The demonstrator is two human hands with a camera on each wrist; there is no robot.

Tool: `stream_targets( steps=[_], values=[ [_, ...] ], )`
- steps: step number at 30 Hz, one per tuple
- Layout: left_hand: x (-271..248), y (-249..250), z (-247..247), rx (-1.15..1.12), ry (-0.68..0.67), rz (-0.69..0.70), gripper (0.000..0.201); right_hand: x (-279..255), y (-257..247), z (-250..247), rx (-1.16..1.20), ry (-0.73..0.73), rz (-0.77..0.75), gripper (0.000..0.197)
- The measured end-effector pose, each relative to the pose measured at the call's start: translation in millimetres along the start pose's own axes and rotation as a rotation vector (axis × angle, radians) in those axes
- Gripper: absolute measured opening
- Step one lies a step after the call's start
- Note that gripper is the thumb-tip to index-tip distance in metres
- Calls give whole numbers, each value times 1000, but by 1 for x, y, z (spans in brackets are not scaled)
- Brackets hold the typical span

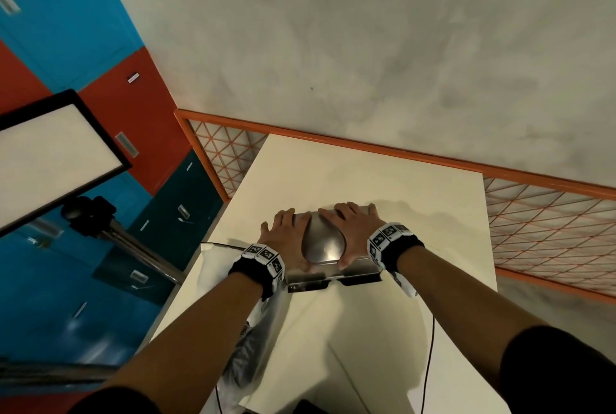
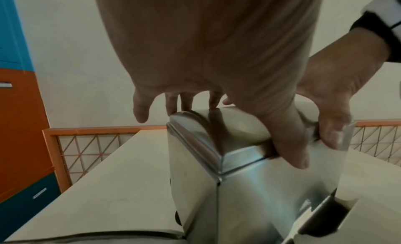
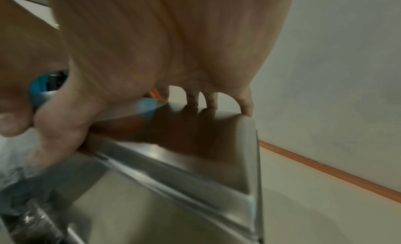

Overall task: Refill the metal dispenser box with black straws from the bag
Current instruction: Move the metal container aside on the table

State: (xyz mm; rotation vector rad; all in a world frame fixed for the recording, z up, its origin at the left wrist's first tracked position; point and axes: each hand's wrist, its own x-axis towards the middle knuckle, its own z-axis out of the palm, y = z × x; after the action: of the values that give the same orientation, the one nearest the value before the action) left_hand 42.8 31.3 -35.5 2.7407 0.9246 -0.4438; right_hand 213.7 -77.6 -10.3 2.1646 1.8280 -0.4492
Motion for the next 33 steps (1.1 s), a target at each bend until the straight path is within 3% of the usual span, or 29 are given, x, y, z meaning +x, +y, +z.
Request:
stream_targets(
  steps=[24, 33],
  values=[
    [-9, 3, -16, 19, 51, 33, 126, -6, -3, -4, 27, 71, 1, 122],
    [-47, 10, 1, 34, 92, 53, 128, -44, -17, 9, -27, 126, -11, 123]
  ],
)
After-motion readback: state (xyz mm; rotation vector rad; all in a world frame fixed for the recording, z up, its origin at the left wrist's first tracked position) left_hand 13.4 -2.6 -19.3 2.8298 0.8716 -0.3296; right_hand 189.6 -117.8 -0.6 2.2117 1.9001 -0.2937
